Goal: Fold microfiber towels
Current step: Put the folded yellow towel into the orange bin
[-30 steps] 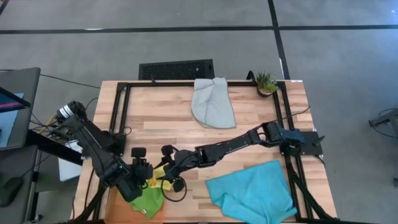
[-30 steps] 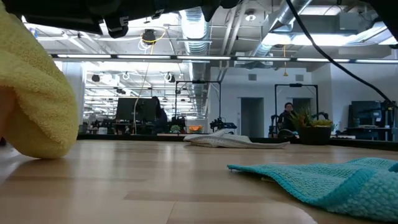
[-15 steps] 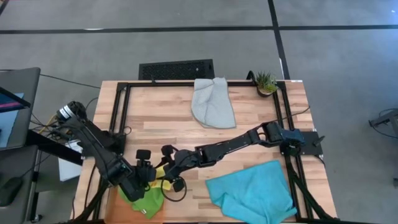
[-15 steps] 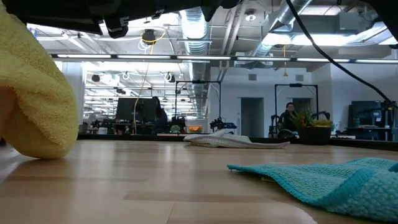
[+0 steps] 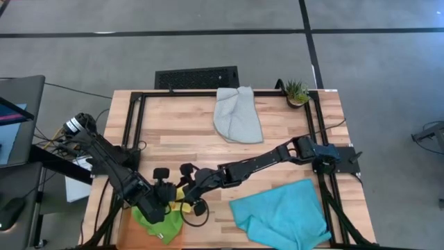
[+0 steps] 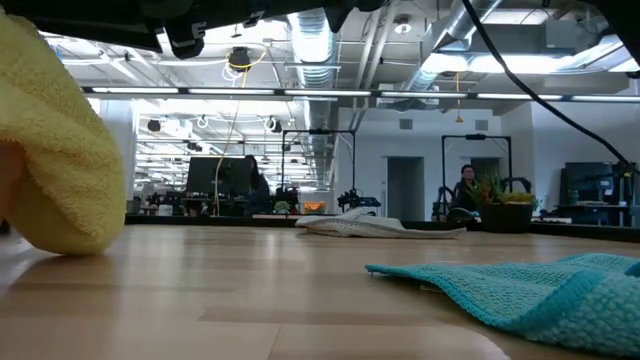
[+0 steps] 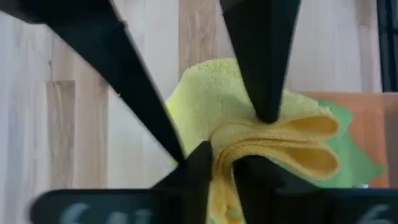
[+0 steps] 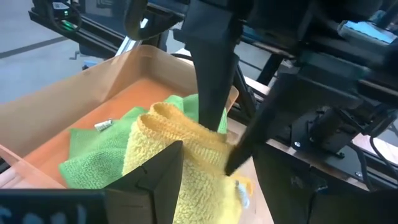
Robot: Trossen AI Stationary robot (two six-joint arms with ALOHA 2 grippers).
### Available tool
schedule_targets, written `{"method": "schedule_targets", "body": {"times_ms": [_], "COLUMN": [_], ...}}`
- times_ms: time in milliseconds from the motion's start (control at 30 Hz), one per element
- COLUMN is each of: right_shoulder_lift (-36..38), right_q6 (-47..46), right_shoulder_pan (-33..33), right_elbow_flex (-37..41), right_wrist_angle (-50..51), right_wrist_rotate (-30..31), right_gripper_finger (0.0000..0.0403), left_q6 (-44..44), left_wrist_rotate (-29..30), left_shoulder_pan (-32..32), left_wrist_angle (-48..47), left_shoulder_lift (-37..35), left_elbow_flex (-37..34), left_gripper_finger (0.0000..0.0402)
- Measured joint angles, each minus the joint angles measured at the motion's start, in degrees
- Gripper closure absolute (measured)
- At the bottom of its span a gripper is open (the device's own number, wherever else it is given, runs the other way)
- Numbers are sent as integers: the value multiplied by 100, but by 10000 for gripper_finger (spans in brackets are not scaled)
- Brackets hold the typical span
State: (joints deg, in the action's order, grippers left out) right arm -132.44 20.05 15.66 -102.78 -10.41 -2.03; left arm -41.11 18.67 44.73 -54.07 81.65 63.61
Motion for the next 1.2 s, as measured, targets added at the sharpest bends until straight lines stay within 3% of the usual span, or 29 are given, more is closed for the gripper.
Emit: {"method": "schedule_targets", "body": {"times_ms": [67, 133, 267, 500, 633, 1033, 1200], "right_shoulder_lift": [1, 2, 24, 417, 588, 677, 677], "right_q6": [4, 15, 281, 592, 590, 546, 544], "right_shoulder_pan": [-5, -10, -9, 28, 6, -64, -85], "right_elbow_flex": [0, 0, 0, -2, -2, 0, 0], "right_wrist_angle": [-14, -11, 118, 976, 1512, 2109, 2114], "right_wrist_rotate": [46, 64, 89, 789, 983, 999, 999], "right_gripper_finger": [182, 182, 182, 182, 182, 182, 182], "left_q6": [-23, -74, -294, -925, -1247, -2565, -2901], "left_wrist_rotate": [-4, -26, -35, -10, -294, -999, -898], "left_shoulder_pan": [3, 27, 127, 444, 666, 1303, 1414], "left_wrist_angle": [69, 40, -32, -603, -599, -218, -170], "left_shoulder_lift": [0, 0, -37, -123, -116, -101, -94], "left_elbow_flex": [3, 4, 70, 530, 689, 558, 222], "left_gripper_finger": [383, 393, 397, 399, 399, 399, 399]}}
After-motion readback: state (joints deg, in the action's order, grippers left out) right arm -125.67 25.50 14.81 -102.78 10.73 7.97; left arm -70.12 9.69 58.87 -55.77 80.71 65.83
